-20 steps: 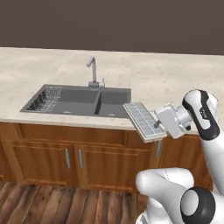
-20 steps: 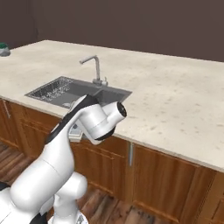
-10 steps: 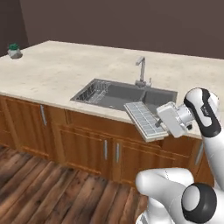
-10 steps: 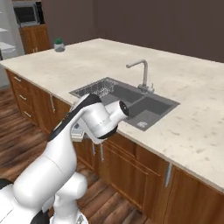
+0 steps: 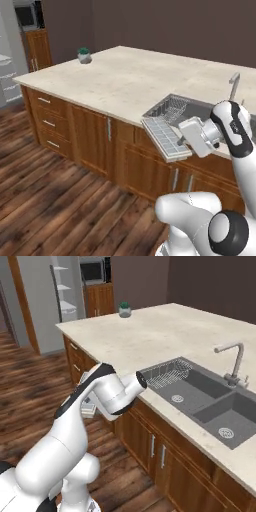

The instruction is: The ice cube tray has been filled with water. Take the tray and place it in the freezer to make ice. Close the freezer door after placing the tray.

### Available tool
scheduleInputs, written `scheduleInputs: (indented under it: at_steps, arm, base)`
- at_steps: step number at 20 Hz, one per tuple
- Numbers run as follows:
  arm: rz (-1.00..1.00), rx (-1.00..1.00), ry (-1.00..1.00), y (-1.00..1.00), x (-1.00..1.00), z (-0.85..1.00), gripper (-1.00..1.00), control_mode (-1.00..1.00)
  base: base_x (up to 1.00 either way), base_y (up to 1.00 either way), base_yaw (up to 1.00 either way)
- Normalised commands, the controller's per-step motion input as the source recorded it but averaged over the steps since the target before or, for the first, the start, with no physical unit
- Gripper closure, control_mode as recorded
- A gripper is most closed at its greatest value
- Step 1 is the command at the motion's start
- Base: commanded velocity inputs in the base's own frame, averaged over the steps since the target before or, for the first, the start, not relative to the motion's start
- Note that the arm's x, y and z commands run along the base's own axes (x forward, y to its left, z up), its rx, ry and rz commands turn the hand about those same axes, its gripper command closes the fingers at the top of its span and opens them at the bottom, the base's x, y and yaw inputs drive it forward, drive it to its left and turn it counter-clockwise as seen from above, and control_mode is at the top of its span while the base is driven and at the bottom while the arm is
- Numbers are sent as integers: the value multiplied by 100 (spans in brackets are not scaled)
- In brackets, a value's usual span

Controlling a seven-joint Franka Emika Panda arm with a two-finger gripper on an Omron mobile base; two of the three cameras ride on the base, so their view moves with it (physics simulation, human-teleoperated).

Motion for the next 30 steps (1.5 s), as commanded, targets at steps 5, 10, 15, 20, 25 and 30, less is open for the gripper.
scheduleInputs:
  at_steps: [5,10,15,20,25,30]
  arm:
    - [0,0,0,0,0,0,100,100]
    - [0,0,0,0,0,0,100,100]
    - [0,0,0,0,0,0,100,100]
    - [0,0,0,0,0,0,100,100]
    - [0,0,0,0,0,0,100,100]
    - [0,0,0,0,0,0,100,100]
  base:
    - [100,46,34]
    - [100,41,26]
    - [100,30,26]
    - [100,19,25]
    - [100,8,22]
    - [100,1,20]
